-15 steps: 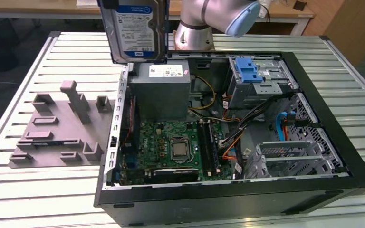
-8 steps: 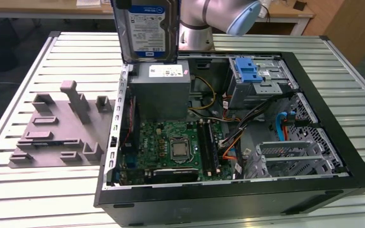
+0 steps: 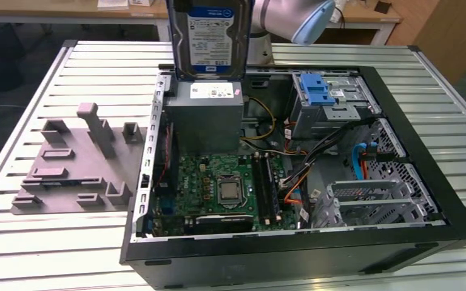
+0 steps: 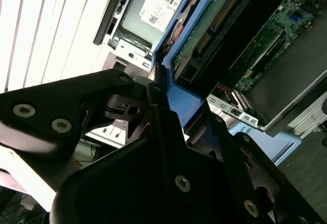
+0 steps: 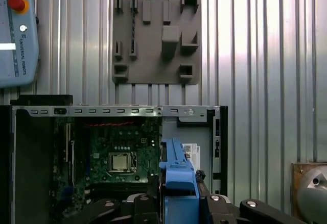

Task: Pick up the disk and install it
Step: 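Pick up the disk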

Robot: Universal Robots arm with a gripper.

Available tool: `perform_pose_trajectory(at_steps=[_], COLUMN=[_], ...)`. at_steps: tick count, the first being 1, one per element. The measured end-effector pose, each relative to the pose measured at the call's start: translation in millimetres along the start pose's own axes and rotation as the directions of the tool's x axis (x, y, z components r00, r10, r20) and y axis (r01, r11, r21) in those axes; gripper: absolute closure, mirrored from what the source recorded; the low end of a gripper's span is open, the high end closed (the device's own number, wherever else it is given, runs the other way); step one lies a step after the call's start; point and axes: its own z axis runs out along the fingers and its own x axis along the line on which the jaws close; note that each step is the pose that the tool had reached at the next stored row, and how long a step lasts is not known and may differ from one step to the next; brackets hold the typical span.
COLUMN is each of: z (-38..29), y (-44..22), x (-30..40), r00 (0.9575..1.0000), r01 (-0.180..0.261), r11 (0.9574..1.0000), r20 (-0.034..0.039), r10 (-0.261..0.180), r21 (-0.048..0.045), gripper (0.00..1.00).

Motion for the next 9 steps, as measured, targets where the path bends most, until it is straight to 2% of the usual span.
perform_pose_trajectory(at_steps=[7,9], z=[0.0,0.3], y=[-1.7,-1.8], x=[1.2,9.3], r00=[1.0000,1.0000], r01=[0.000,0.000], r11=[1.0000,1.0000], r20=[0.0000,-0.0001], r10=[0.000,0.000], r21=[0.0000,0.0000], gripper=[0.64,0.64])
